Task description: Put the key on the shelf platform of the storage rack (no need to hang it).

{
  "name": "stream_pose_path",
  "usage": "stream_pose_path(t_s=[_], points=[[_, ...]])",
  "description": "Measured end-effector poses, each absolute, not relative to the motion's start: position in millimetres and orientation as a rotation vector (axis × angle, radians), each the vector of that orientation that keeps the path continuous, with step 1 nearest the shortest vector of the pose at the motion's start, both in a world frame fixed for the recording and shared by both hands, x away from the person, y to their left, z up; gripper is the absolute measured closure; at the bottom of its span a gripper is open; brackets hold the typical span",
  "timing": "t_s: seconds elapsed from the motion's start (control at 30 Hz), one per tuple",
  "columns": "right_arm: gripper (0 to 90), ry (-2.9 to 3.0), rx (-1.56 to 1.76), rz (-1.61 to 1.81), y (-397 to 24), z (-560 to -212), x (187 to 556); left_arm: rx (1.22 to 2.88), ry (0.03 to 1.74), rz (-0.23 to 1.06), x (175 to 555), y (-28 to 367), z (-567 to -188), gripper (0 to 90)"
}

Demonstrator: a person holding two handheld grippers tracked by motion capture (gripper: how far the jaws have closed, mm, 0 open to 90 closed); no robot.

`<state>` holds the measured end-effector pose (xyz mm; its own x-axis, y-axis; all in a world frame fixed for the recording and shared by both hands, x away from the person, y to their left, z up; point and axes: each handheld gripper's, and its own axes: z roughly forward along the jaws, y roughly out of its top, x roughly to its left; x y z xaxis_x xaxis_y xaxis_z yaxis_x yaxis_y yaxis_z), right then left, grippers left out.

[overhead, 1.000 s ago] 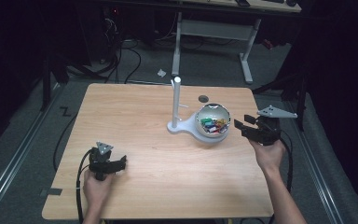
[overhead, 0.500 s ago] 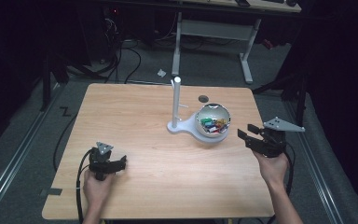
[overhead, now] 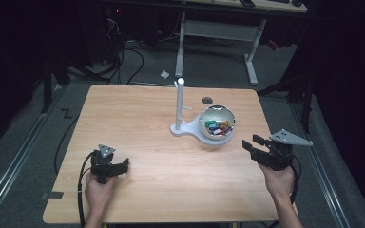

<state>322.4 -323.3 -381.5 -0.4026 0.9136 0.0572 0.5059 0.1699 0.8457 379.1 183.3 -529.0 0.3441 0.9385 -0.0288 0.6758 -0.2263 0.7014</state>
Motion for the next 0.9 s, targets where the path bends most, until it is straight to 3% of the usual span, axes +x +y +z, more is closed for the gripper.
stream_pose_path(t_s=[0.9], points=[[50.4,1.971,1.398,1.158,-330,-408,308,1.988,1.405,0.541,379,183,-529,16.9]])
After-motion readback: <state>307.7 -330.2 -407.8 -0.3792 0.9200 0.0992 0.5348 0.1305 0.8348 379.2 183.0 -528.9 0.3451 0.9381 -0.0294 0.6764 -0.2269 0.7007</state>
